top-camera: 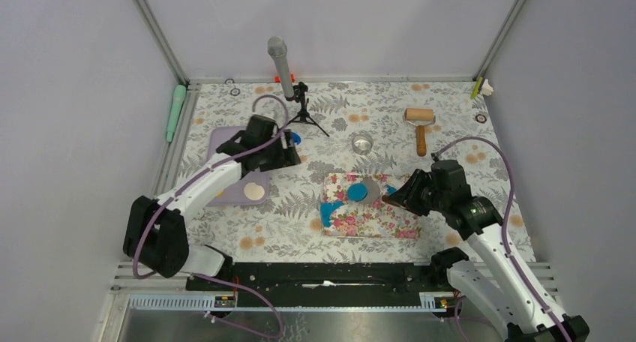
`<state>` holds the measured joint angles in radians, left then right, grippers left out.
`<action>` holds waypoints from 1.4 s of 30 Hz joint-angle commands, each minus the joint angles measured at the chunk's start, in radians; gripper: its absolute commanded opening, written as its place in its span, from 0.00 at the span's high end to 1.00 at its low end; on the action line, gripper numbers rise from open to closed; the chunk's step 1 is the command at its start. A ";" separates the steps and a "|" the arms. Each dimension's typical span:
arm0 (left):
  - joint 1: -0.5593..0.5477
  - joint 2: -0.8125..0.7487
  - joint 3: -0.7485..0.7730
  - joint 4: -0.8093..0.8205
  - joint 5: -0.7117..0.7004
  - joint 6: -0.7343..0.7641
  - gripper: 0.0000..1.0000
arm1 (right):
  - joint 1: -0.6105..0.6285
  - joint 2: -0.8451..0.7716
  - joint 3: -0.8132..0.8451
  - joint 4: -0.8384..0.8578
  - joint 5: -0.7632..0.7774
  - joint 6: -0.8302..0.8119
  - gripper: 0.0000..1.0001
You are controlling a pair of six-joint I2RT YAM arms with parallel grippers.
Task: Roll out the dumpling wrappers from the dough
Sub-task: Scoop the dumpling wrapper from the work surface, then place the dumpling wrapper on the plate.
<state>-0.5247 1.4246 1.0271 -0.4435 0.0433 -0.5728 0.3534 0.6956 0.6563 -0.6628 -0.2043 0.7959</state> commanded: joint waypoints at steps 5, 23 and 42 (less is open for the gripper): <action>0.306 -0.213 -0.103 -0.094 0.074 -0.030 0.27 | 0.006 0.087 0.103 0.249 -0.160 0.047 1.00; 0.541 0.077 0.029 -0.095 0.217 -0.078 0.28 | 0.251 0.322 0.134 0.603 -0.034 0.112 1.00; 0.247 0.180 -0.258 0.246 0.224 -0.263 0.32 | 0.249 0.157 0.093 0.431 0.068 0.100 1.00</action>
<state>-0.2165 1.6535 0.8783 -0.2066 0.2562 -0.7837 0.6014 0.8555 0.7315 -0.2642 -0.1535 0.9047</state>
